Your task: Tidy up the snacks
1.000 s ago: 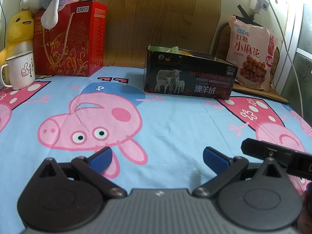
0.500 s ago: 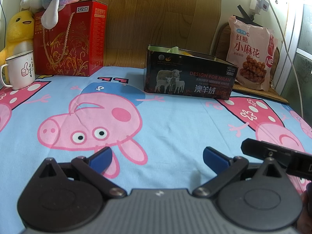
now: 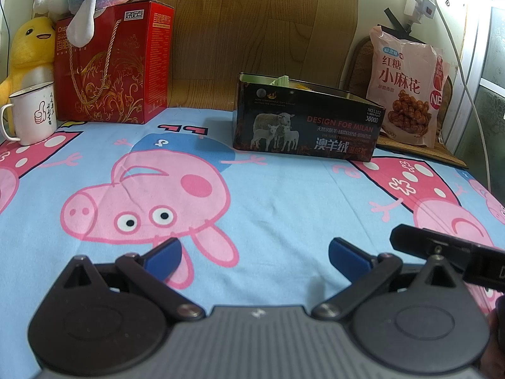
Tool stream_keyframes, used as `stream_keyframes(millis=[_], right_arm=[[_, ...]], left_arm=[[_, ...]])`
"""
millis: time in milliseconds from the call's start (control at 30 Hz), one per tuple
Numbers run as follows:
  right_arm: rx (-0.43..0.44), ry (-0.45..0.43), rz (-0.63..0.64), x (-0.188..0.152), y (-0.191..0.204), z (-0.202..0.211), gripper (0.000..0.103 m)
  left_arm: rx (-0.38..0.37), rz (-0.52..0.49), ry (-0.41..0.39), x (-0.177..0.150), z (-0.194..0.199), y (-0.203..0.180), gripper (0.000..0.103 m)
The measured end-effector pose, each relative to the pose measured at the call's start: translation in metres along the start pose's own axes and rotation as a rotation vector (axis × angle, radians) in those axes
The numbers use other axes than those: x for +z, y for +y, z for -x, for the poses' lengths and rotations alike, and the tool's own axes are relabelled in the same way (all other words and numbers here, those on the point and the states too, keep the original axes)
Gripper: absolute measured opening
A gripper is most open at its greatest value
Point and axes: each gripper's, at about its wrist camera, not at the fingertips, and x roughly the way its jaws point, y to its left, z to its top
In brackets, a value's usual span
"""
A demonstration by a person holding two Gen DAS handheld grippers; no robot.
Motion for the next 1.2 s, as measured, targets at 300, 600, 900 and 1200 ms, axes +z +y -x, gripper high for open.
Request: stream_keyframes(millis=[300, 600, 900, 1200], right_arm=[[-0.001, 0.001, 0.000, -0.0001, 0.0003, -0.0002, 0.075], [0.000, 0.001, 0.001, 0.0000, -0.0002, -0.0003, 0.075], [0.001, 0.000, 0.001, 0.0000, -0.0003, -0.0003, 0.075], [-0.005, 0.002, 0.016, -0.0003, 0.0010, 0.0005, 0.075]], left_arm=[[0.000, 0.000, 0.000, -0.0002, -0.0001, -0.0004, 0.103], [-0.004, 0.005, -0.001, 0.0000, 0.0001, -0.0014, 0.103], [0.007, -0.006, 0.002, -0.0003, -0.0003, -0.0017, 0.103], [0.047, -0.019, 0.013, 0.0005, -0.0030, -0.0043, 0.103]])
